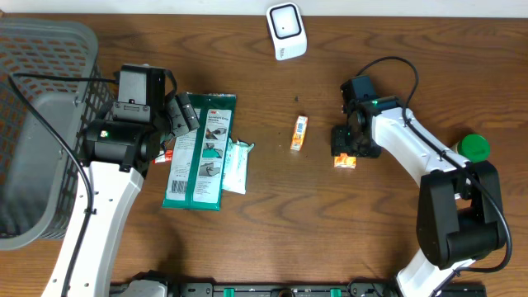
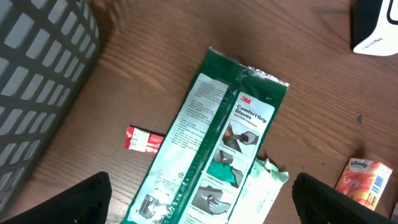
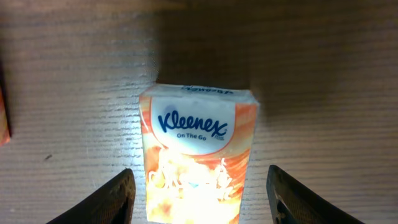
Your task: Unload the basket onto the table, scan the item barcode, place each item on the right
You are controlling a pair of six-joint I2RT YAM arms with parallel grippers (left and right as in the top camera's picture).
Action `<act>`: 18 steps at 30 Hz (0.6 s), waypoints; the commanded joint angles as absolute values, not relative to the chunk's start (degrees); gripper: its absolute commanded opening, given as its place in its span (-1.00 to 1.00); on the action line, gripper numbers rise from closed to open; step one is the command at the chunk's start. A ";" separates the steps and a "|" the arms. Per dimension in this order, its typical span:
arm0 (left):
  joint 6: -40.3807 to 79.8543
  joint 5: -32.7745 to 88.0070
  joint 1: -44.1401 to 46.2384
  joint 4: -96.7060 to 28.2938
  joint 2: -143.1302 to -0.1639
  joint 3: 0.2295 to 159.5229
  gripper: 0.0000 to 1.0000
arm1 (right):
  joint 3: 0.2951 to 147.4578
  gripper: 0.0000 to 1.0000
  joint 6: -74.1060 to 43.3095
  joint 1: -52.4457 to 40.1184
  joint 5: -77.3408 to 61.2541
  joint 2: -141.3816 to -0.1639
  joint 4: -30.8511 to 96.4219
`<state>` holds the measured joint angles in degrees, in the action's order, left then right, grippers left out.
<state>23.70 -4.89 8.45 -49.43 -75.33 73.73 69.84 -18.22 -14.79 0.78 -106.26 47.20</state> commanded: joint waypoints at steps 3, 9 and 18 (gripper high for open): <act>22.79 -5.63 8.32 -49.39 -75.22 74.48 0.86 | 72.14 0.23 -16.29 -12.53 -2.11 -105.06 50.41; 22.79 -5.63 8.32 -49.39 -75.22 74.48 0.86 | 72.53 0.22 -13.93 -7.38 -12.23 -100.99 52.42; 22.79 -5.63 8.32 -49.39 -75.22 74.48 0.87 | 71.05 -0.16 -11.22 -1.67 -17.43 -100.73 53.49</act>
<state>23.68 -4.89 8.45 -49.41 -75.33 73.73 71.42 -12.62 -2.57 -14.83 -101.56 53.36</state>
